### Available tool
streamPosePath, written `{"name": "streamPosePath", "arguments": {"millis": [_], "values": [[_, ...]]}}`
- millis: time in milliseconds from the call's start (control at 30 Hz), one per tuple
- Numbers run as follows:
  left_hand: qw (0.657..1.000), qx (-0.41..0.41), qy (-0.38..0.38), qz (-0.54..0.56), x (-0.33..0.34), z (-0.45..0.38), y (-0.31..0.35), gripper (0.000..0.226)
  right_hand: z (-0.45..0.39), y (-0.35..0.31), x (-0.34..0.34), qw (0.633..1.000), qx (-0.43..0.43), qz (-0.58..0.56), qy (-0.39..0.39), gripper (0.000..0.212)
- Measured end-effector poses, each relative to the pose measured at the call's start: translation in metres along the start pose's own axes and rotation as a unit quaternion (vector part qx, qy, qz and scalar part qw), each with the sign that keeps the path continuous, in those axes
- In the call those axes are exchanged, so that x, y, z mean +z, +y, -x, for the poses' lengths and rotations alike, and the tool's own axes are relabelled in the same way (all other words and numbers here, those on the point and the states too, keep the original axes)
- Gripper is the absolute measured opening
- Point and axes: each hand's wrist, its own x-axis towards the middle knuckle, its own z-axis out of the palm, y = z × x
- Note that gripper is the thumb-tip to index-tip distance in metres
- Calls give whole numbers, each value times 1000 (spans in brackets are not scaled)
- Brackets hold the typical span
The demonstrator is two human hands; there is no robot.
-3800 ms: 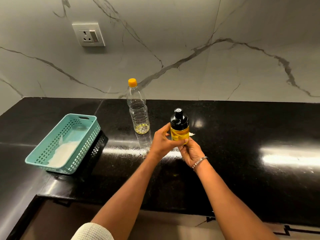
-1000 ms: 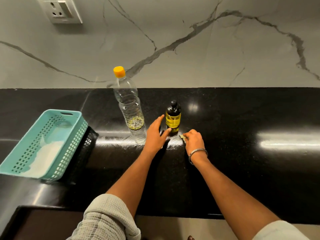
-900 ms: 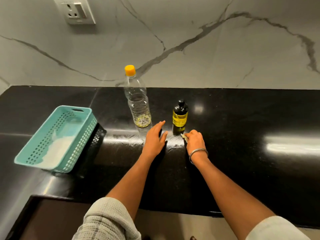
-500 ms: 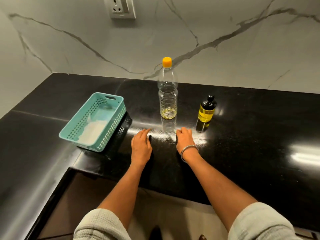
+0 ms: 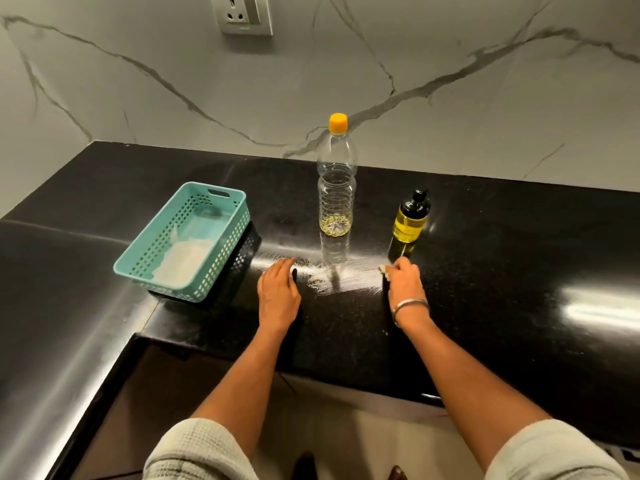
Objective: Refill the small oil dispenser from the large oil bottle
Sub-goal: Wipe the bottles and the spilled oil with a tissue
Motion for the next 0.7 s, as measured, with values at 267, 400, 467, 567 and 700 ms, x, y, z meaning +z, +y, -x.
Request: {"name": "streamPosePath", "arguments": {"millis": [267, 400, 467, 567, 700], "values": [[999, -33, 20, -13, -17, 6, -15, 41, 23, -104, 41, 986, -119, -97, -65, 18], [999, -29, 8, -24, -26, 6, -26, 42, -3, -122, 45, 980, -161, -85, -86, 20], [999, -29, -2, -22, -32, 5, -32, 42, -24, -114, 42, 994, -80, -61, -51, 22], [999, -21, -7, -24, -39, 5, -40, 43, -45, -109, 38, 999, -9, -26, -20, 24], [1000, -7, -10, -23, -41, 2, -47, 43, -40, -157, 48, 991, -17, -106, -80, 20]]}}
